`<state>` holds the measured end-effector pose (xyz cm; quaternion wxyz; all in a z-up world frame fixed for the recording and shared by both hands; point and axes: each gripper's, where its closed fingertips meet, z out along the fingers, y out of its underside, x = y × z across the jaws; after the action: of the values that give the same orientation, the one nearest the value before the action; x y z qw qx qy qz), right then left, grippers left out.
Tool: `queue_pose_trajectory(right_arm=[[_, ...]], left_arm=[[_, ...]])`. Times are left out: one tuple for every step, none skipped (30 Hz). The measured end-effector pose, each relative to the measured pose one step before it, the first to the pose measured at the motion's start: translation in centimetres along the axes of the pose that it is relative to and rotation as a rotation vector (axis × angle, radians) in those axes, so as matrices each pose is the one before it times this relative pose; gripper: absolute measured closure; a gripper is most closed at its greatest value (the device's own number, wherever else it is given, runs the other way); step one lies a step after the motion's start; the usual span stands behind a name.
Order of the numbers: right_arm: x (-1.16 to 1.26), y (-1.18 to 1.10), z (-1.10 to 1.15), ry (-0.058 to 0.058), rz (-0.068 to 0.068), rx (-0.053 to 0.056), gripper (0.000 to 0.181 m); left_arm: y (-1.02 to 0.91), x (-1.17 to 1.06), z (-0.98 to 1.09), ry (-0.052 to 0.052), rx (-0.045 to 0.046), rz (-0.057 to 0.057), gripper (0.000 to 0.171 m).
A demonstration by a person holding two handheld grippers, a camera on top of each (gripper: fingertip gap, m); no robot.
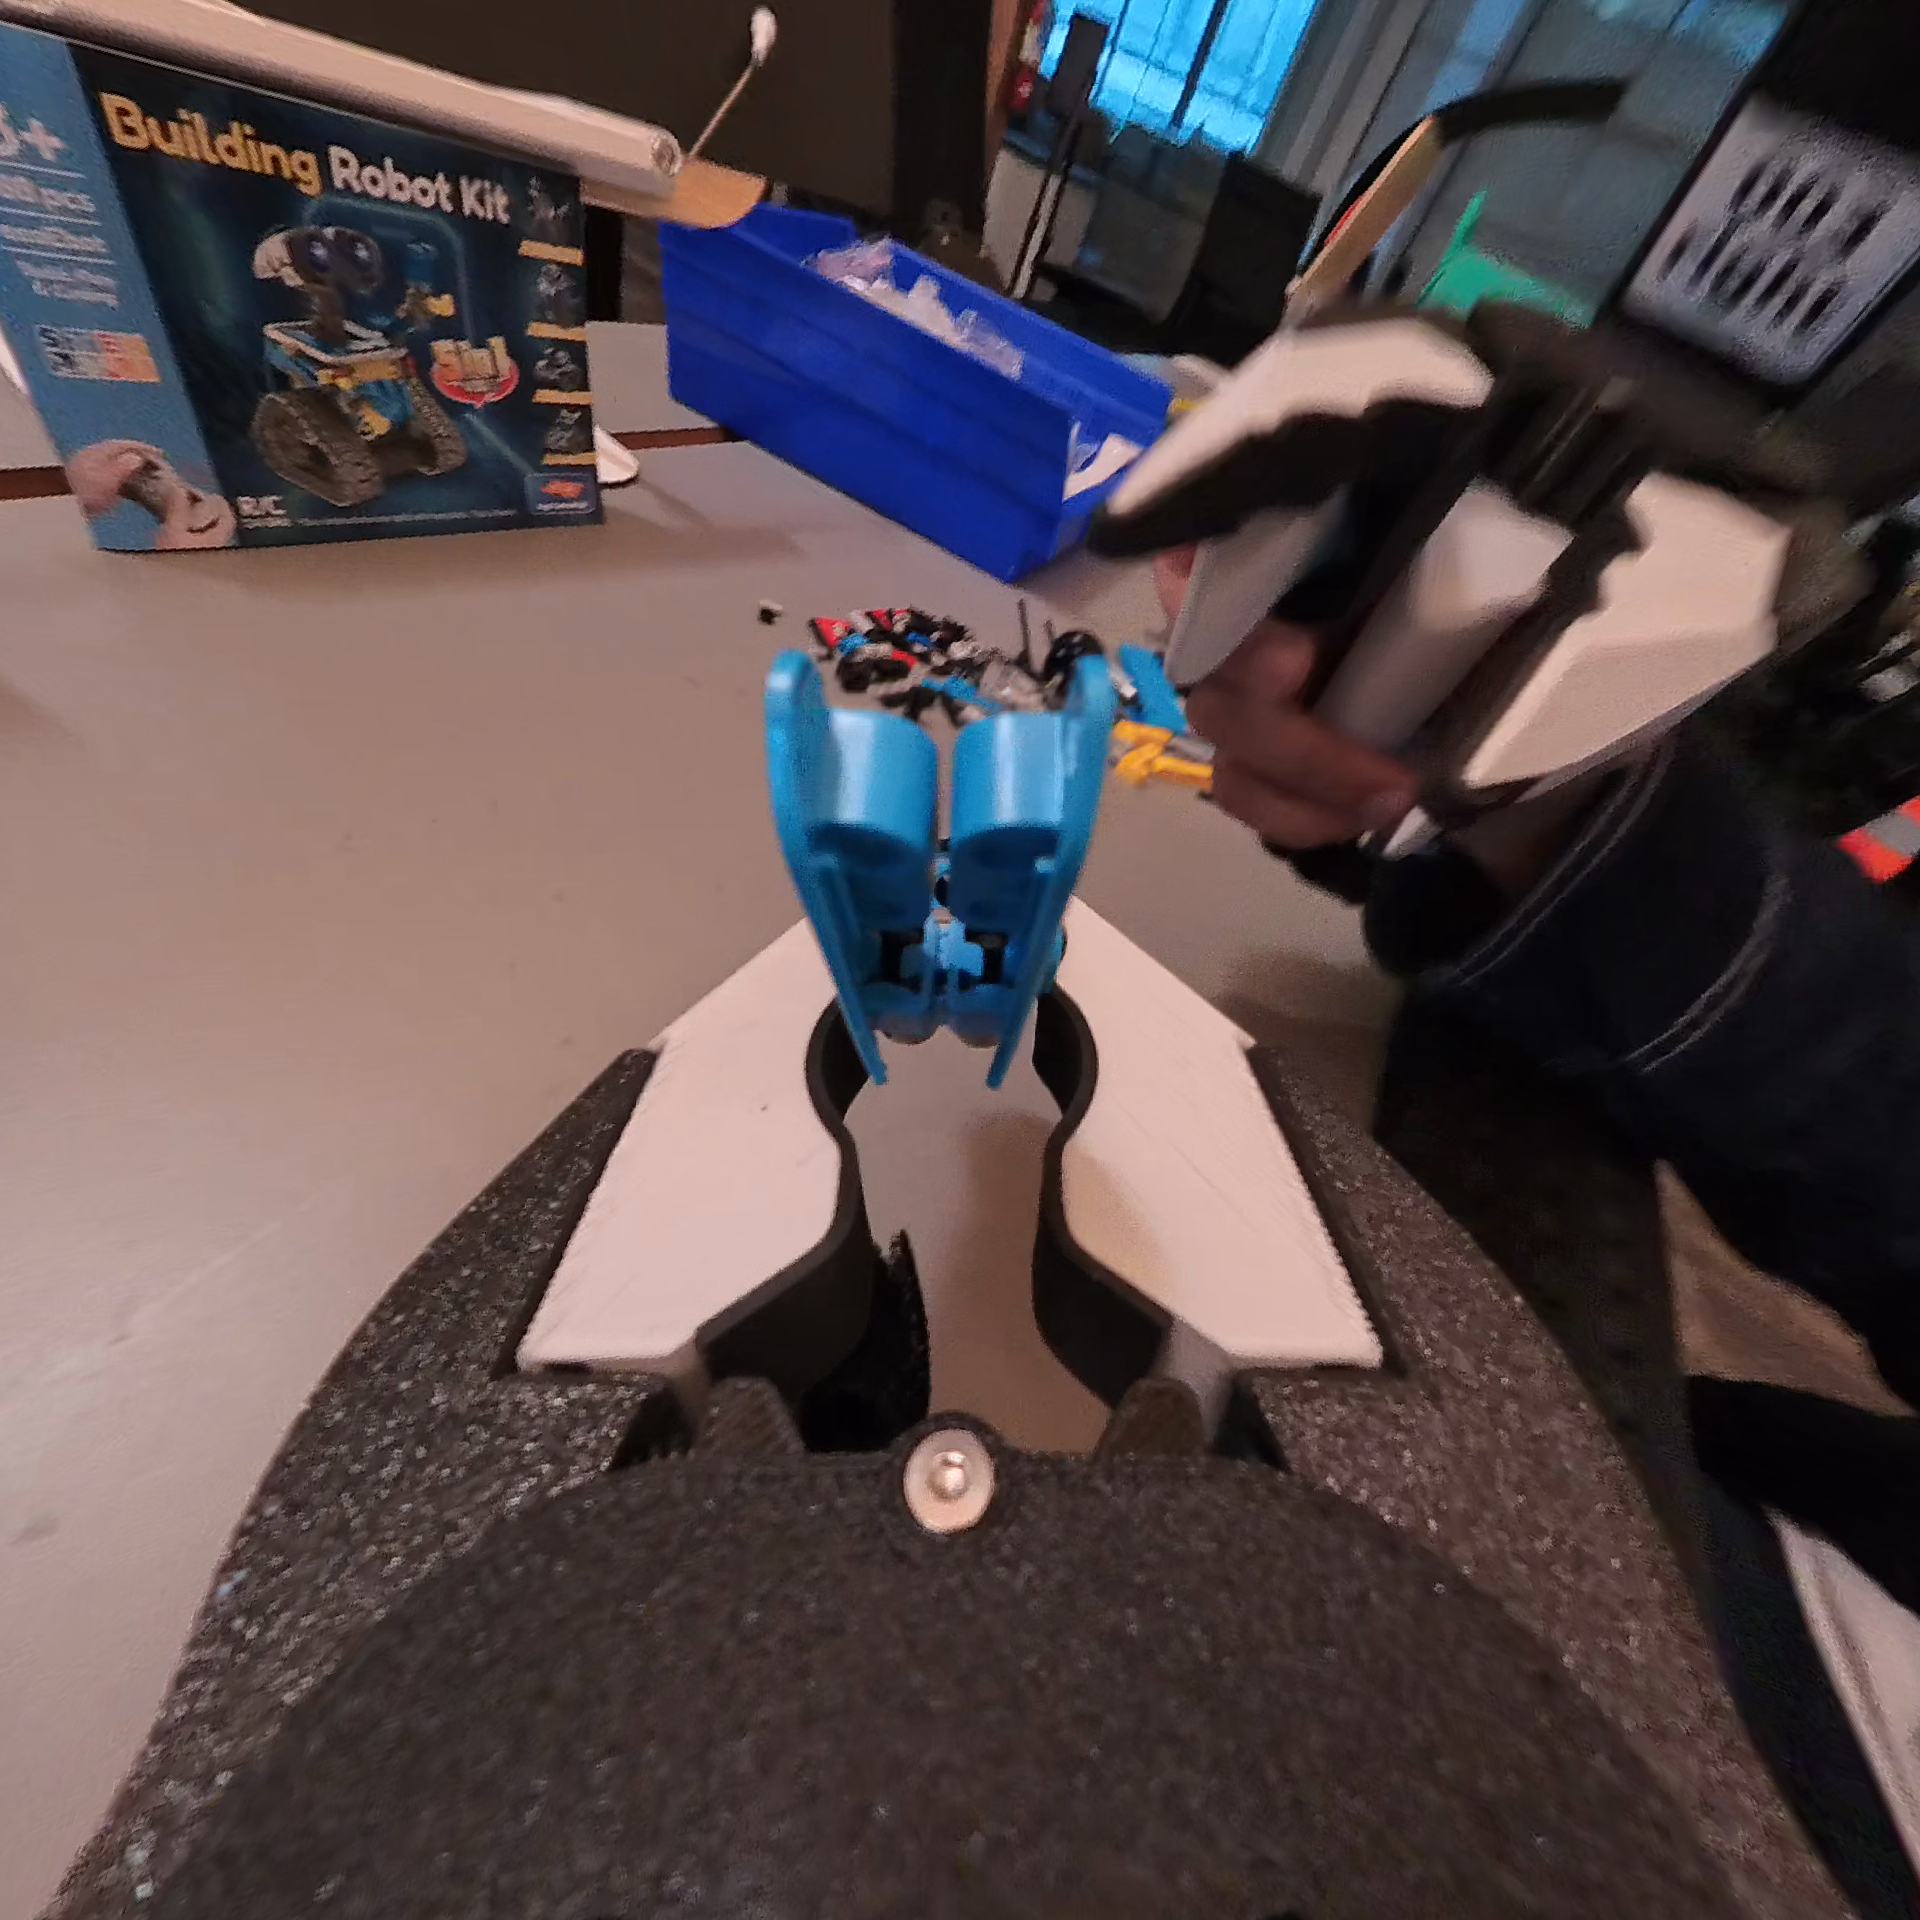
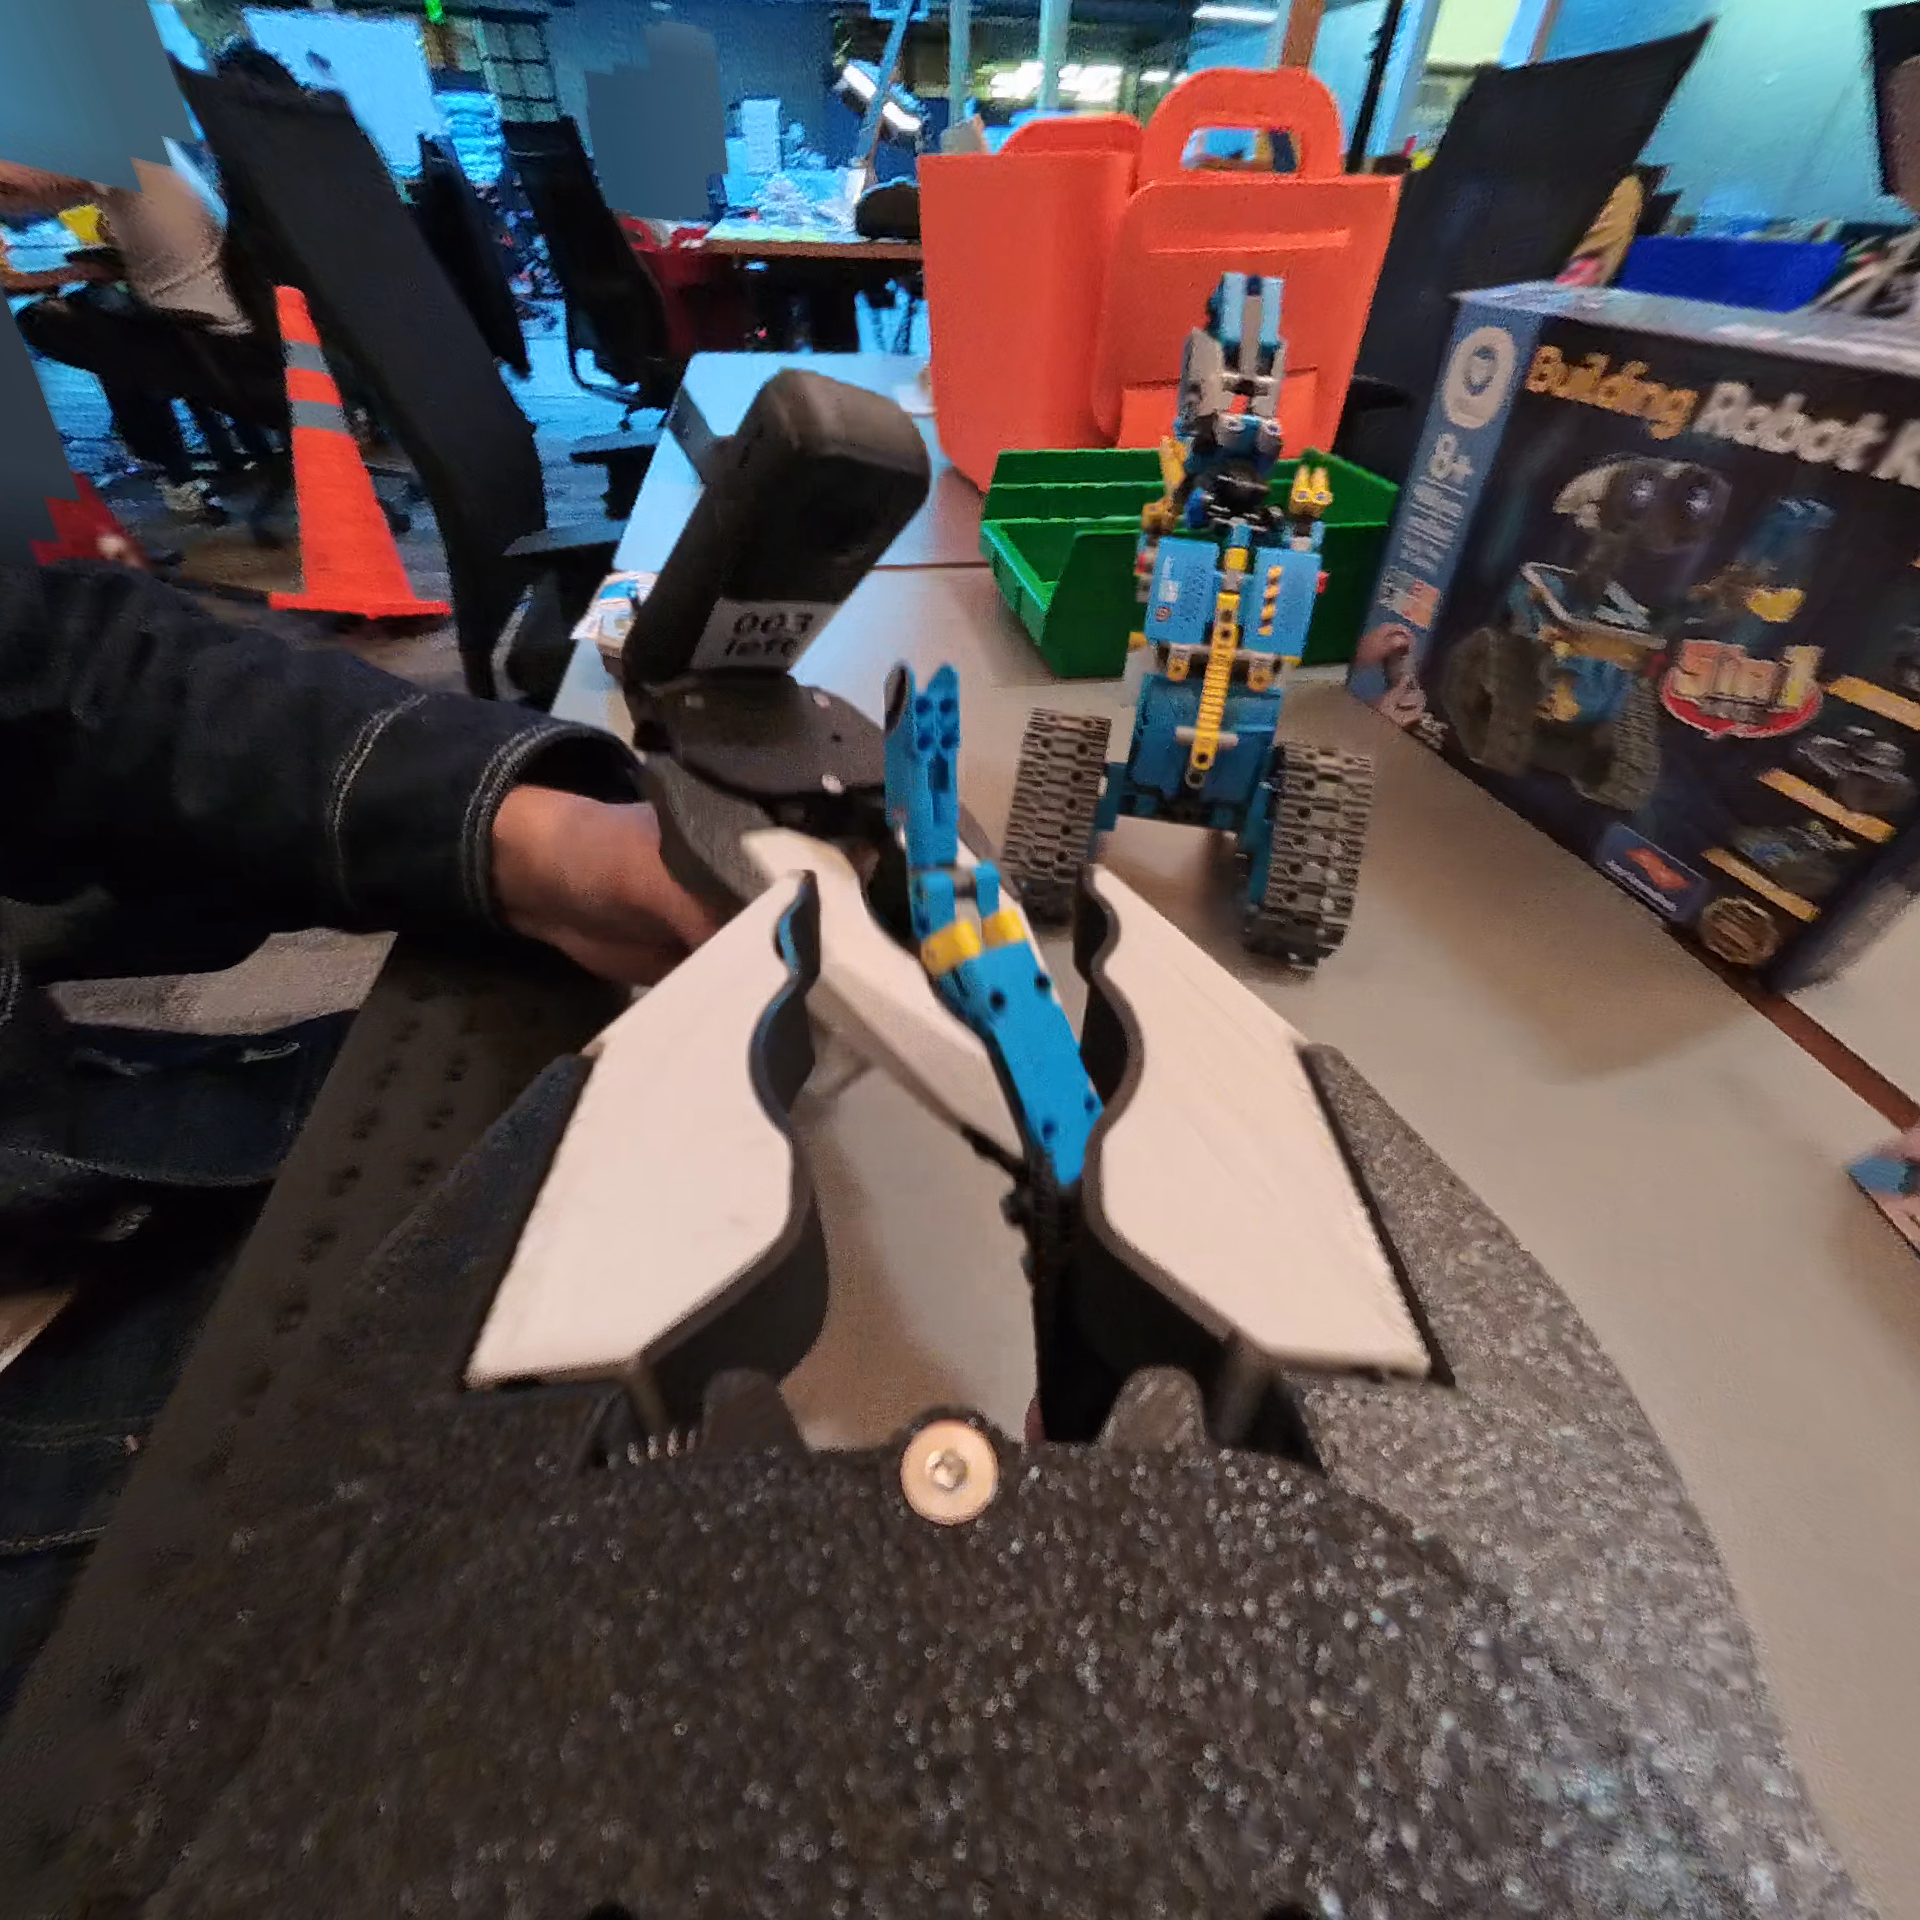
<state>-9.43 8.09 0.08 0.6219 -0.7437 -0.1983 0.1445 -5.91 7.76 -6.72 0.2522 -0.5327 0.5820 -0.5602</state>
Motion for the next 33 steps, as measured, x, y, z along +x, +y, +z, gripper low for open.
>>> queue_pose_trajectory(right_arm=[[-0.152, -0.283, 0.906, -0.019, -0.0054, -0.0151, 0.134], [-0.135, -0.094, 0.94, -0.0154, -0.0007, -0.0183, 0.135], [-0.4, 0.114, 0.954, -0.0269, 0.0011, -0.021, 0.135], [-0.438, 0.292, 0.899, -0.0228, -0.0018, -0.0231, 0.135], [-0.182, 0.394, 0.763, -0.0003, -0.0112, -0.0213, 0.137], [-0.087, 0.37, 0.586, 0.0125, -0.0192, -0.0111, 0.142], [0.066, 0.402, 0.388, 0.0238, -0.0256, -0.0106, 0.151], [0.337, 0.117, 0.064, 0.0397, -0.0311, 0.0042, 0.164], [0.254, -0.18, -0.17, 0.0255, -0.0001, 0.0226, 0.164], [0.377, -0.32, -0.335, 0.0146, 0.0287, 0.0271, 0.165], [0.583, -0.435, -0.467, 0.0101, 0.0505, 0.0361, 0.165], [0.532, -0.434, -0.525, -0.0073, 0.0641, 0.0419, 0.165], [0.53, -0.245, -0.526, -0.0153, 0.0722, 0.0359, 0.165], [0.89, -0.1, -0.553, 0.0075, 0.0646, 0.0296, 0.165], [0.832, 0.034, -0.527, 0.0039, 0.058, 0.0217, 0.165], [0.489, 0.231, -0.377, -0.0158, 0.0556, 0.0078, 0.165], [0.5, 0.354, -0.256, -0.0085, 0.0439, -0.002, 0.165], [0.708, 0.441, -0.196, 0.0178, 0.0176, -0.0123, 0.165], [0.679, 0.605, -0.131, 0.031, -0.0154, -0.027, 0.165], [0.594, 0.628, -0.067, 0.0355, -0.0268, -0.0351, 0.165], [0.22, 0.391, 0.012, 0.0222, -0.0283, -0.0237, 0.166], [-0.259, -0.025, 0.053, -0.0021, -0.0179, 0.0004, 0.166], [-0.118, -0.022, 0.078, 0.0058, -0.0148, -0.0059, 0.166], [-0.008, 0.056, 0.033, 0.0077, -0.0176, -0.0088, 0.166], [-0.116, -0.143, -0.032, -0.0133, 0.0197, 0.0111, 0.166], [-0.029, -0.186, -0.056, -0.0237, 0.0547, 0.0191, 0.166], [0.18, -0.046, -0.103, -0.0219, 0.0586, 0.0132, 0.167], [0.299, -0.029, -0.18, -0.0158, 0.0546, 0.0152, 0.167], [0.063, -0.077, -0.185, -0.0257, 0.048, 0.0191, 0.168], [-0.089, -0.266, -0.145, -0.0329, 0.0612, 0.0276, 0.168], [0.007, -0.119, -0.042, -0.0275, 0.0631, 0.0237, 0.168], [0.286, 0.173, 0.031, -0.0074, 0.0364, 0.0031, 0.169], [0.106, 0.057, -0.002, -0.008, 0.0151, 0.0027, 0.169]], left_arm=[[0.351, -0.196, 0.131, -0.0307, -0.02016, 0.035, 0.147], [0.27, -0.218, 0.107, -0.0361, -0.01727, 0.0386, 0.147], [0.278, -0.216, 0.106, -0.0359, -0.01916, 0.0384, 0.147], [0.278, -0.122, 0.11, -0.0277, -0.01882, 0.0341, 0.147], [0.233, -0.028, 0.107, -0.0188, -0.01597, 0.0239, 0.147], [0.144, 0.017, 0.071, -0.0142, -0.01152, 0.015, 0.147], [0.056, -0.033, 0.008, -0.0134, -0.0075, 0.0125, 0.147], [0.086, -0.191, -0.022, -0.019, -0.00924, 0.0139, 0.148], [0.08, -0.369, -0.069, -0.0238, -0.00784, 0.0139, 0.147], [-0.015, -0.366, -0.145, -0.02, -0.00122, 0.0142, 0.147], [-0.07, -0.261, -0.205, -0.0172, 0.00326, 0.0152, 0.147], [-0.135, -0.158, -0.232, -0.0154, 0.0098, 0.0156, 0.146], [-0.084, -0.086, -0.19, -0.0102, 0.00806, 0.0143, 0.147], [0.048, -0.219, -0.151, -0.0125, 0.00096, 0.0101, 0.147], [0.08, -0.325, -0.135, -0.0148, -0.002, 0.008, 0.147], [0.15, -0.233, -0.112, -0.0114, -0.00676, 0.0124, 0.147], [0.258, -0.11, -0.025, -0.0111, -0.01387, 0.0198, 0.147], [0.297, -0.08, 0.029, -0.0129, -0.01585, 0.0206, 0.147], [0.256, -0.044, 0.054, -0.0081, -0.01431, 0.0134, 0.147], [0.169, -0.034, 0.024, -0.0025, -0.00919, 0.0047, 0.147], [0.067, -0.059, 0.008, -0.0012, -0.0037, -0.0011, 0.147], [0.009, 0.019, 0.004, 0.0027, -0.00067, -0.0003, 0.148], [0.027, 0.035, 0.01, 0.0007, -0.00058, 0.0027, 0.148], [0.034, -0.059, 0.021, -0.0055, -0.00111, 0.0065, 0.148], [-0.029, -0.03, 0.005, -0.0043, 0.00296, 0.0079, 0.148], [-0.132, 0.034, -0.053, 0.0005, 0.00762, 0.0017, 0.147], [-0.146, 0.035, -0.08, 0.0036, 0.00837, -0.0023, 0.147], [-0.182, -0.005, -0.119, 0.0035, 0.01297, -0.0029, 0.147], [-0.185, -0.007, -0.11, 0.0045, 0.0131, -0.0048, 0.147], [-0.062, 0.024, -0.061, 0.0065, 0.00843, -0.0023, 0.147], [0.036, -0.043, -0.044, 0.0022, 0.00593, -0.0026, 0.147], [0.167, -0.05, 0.011, 0.0043, -0.00507, -0.0067, 0.147], [0.205, 0.023, 0.061, 0.01, -0.00622, -0.01, 0.147]])
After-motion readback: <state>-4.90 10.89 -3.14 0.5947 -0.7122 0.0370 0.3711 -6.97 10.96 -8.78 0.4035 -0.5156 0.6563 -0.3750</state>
